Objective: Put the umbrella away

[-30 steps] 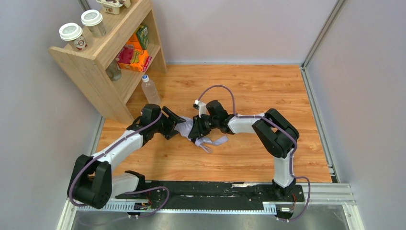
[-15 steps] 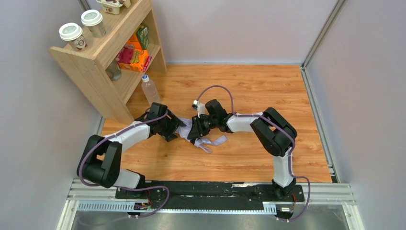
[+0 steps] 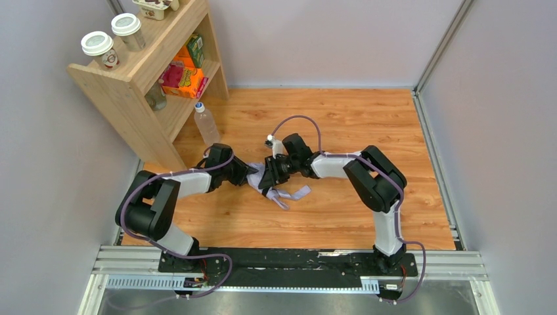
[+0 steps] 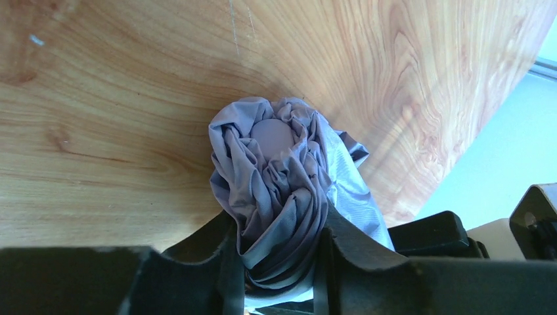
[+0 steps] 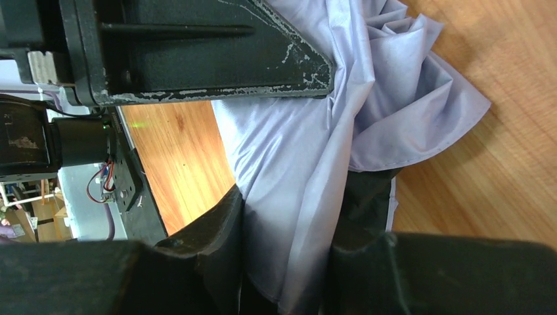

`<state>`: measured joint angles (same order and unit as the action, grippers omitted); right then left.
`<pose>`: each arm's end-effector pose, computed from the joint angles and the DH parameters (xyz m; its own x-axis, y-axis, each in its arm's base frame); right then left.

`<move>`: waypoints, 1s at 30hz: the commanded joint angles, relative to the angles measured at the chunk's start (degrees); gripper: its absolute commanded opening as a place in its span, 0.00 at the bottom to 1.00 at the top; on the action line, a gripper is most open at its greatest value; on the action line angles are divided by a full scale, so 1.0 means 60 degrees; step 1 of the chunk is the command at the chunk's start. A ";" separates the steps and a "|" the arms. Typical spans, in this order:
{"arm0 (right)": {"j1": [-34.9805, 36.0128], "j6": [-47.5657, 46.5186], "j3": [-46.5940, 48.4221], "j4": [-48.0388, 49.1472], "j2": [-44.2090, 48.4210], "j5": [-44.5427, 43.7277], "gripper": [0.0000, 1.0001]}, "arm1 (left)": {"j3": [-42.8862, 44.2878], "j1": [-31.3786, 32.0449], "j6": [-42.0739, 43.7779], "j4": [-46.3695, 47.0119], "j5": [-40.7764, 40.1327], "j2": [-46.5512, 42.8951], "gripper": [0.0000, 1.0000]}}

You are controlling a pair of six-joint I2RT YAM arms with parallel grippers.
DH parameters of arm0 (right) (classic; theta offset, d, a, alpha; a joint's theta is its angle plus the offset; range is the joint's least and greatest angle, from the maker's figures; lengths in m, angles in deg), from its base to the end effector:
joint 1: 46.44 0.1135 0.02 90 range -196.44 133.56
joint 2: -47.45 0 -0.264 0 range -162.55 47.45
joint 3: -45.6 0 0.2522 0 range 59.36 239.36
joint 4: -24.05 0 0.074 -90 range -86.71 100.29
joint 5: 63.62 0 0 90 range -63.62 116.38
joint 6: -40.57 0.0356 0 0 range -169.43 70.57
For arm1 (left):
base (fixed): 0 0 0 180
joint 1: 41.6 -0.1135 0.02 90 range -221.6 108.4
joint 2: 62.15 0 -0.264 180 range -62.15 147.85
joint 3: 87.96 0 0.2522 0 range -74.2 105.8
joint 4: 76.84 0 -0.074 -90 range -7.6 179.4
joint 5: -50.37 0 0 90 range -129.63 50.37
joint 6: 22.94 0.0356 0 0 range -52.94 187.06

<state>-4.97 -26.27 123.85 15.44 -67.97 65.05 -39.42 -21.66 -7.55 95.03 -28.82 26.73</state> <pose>0.2889 0.2851 0.1266 -0.8255 -0.3198 -0.4651 -0.5644 0.4592 0.6860 0.2603 -0.1015 0.1326 -0.6224 -0.7816 -0.0406 -0.5586 0.4799 -0.6765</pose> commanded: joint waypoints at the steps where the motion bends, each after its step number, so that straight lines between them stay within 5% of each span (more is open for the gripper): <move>1: 0.0324 -0.0871 -0.0290 -0.2730 -0.0204 -0.0570 0.07 | -0.0816 0.0133 0.0657 -0.0323 -0.1552 0.0480 0.06; 5: 0.0382 -0.1119 0.0324 -0.4077 0.0571 -0.1842 0.35 | -0.1021 0.0191 0.0658 -0.0513 -0.1173 0.0114 0.00; 9: 0.0747 -0.1778 0.0750 -0.5133 0.1611 -0.3715 0.77 | -0.1096 0.0206 0.0132 -0.1433 -0.0776 -0.0413 0.00; 13: 0.1611 -0.2613 0.0605 -0.4932 0.2564 -0.5798 1.00 | -0.0643 0.0206 -0.0177 -0.3263 -0.0703 -0.0780 0.00; 26: 0.3370 -0.3595 0.1439 -0.3306 0.0985 -0.7352 0.99 | 0.0193 0.0221 -0.0588 -0.5464 -0.0044 -0.0590 0.00; 30: 0.3810 -0.3538 0.1717 -0.3215 0.0327 -0.8334 0.92 | 0.0398 0.0250 -0.0486 -0.5772 0.0029 -0.0444 0.00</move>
<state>15.84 -46.42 130.45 -7.55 -62.59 21.38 -36.44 -20.45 -9.87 73.17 -27.66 21.66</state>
